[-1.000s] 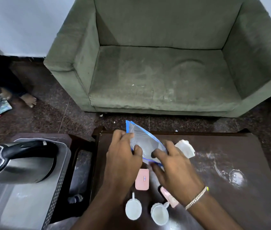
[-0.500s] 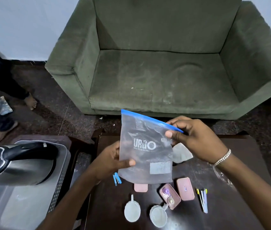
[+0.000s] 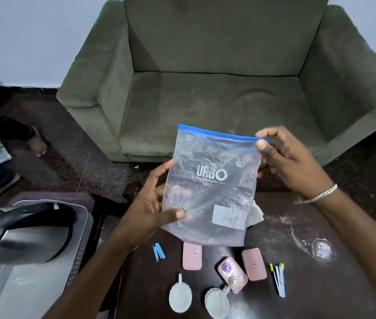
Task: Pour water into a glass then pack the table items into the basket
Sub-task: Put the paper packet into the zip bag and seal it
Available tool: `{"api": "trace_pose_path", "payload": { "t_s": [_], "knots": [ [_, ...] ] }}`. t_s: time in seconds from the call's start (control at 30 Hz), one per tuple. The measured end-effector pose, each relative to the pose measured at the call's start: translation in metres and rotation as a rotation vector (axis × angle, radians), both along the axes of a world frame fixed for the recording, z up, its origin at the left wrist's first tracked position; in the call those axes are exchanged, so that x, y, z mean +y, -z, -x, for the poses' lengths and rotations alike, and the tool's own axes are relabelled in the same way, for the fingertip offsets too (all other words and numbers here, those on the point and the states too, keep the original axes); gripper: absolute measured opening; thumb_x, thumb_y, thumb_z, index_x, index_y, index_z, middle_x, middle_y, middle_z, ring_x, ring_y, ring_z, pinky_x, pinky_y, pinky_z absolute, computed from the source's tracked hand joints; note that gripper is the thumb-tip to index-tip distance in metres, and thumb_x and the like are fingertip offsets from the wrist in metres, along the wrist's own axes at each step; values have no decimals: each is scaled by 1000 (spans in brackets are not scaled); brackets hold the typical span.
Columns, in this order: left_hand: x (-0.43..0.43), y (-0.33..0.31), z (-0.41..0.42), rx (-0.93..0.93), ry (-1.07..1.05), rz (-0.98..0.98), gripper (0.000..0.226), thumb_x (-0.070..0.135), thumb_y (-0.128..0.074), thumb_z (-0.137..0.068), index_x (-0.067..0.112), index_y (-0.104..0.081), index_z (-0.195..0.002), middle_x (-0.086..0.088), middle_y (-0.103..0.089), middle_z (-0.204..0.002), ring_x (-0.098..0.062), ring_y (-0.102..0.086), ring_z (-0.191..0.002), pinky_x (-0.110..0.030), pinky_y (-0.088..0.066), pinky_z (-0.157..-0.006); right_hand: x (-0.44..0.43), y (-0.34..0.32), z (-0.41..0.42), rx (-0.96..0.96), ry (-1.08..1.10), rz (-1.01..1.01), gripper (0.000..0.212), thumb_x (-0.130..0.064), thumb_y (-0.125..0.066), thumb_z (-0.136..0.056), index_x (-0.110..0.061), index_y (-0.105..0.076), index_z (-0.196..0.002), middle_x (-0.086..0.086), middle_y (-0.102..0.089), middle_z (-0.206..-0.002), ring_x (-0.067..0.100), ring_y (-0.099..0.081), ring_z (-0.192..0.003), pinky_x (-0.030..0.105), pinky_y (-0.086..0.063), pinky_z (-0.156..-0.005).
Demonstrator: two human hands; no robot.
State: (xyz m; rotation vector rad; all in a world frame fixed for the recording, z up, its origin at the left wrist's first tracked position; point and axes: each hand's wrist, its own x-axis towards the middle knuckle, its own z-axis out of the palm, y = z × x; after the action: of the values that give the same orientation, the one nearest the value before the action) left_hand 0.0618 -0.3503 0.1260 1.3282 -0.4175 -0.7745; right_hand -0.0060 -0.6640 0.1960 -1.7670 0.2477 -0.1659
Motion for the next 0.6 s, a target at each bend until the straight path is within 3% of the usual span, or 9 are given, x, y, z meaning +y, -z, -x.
{"api": "trace_pose_path", "payload": {
  "t_s": [0.07, 0.13, 0.2, 0.27, 0.4, 0.5, 0.6],
  "knots": [
    [-6, -4, 3, -43, 0, 15, 88, -4, -79, -83, 32, -41, -154, -13, -60, -145, -29, -59, -133, -43, -52, -105, 15, 14, 11, 3, 121, -252, 60, -48, -68, -87, -31, -43, -140, 7, -74, -86, 16, -61, -64, 32, -50, -62],
    [-10, -4, 6, -76, -27, 3, 79, -2, -79, -82, 25, -49, -150, -3, -56, -151, -21, -50, -142, -41, -45, -114, 36, 32, 25, 0, 175, -372, 80, -42, -76, -84, -38, -30, -150, 13, -77, -98, 5, -66, -62, 20, -53, -57],
    [-12, -3, 7, -112, -59, -33, 74, -1, -79, -81, 19, -53, -147, 0, -54, -153, -19, -43, -147, -41, -38, -119, 53, 48, 36, -20, 193, -432, 87, -25, -78, -84, -43, -27, -152, 14, -77, -107, 14, -75, -87, 21, -58, -70],
    [-13, 0, 7, -147, -67, -54, 70, -2, -79, -81, 16, -56, -145, 1, -55, -150, -19, -43, -146, -35, -40, -117, 63, 58, 42, -33, 197, -457, 83, -7, -76, -83, -37, -36, -150, 15, -75, -114, 22, -71, -104, 31, -59, -82],
    [-17, -1, 9, -26, -175, 1, 50, 3, -77, -81, 20, -70, -128, -7, -71, -130, -23, -64, -126, -34, -54, -101, 62, 59, 44, -13, 182, -288, 57, 12, -69, -84, -18, -62, -132, 5, -76, -111, 17, -67, -92, 24, -57, -76],
    [-23, -4, 6, -1, -274, -6, 34, 9, -77, -81, 24, -78, -112, -8, -77, -112, -18, -71, -106, -26, -56, -91, 56, 52, 42, -13, 116, -209, 50, 15, -67, -84, -13, -66, -125, 5, -78, -107, 10, -67, -88, 21, -55, -72],
    [-29, -5, 2, -12, -276, -34, 37, -5, -81, -79, 20, -79, -106, -4, -79, -104, -14, -72, -97, -26, -57, -87, 51, 47, 38, -25, 99, -184, 46, 13, -70, -83, -9, -67, -123, 5, -78, -104, 5, -67, -88, 19, -55, -73]
  ]
}}
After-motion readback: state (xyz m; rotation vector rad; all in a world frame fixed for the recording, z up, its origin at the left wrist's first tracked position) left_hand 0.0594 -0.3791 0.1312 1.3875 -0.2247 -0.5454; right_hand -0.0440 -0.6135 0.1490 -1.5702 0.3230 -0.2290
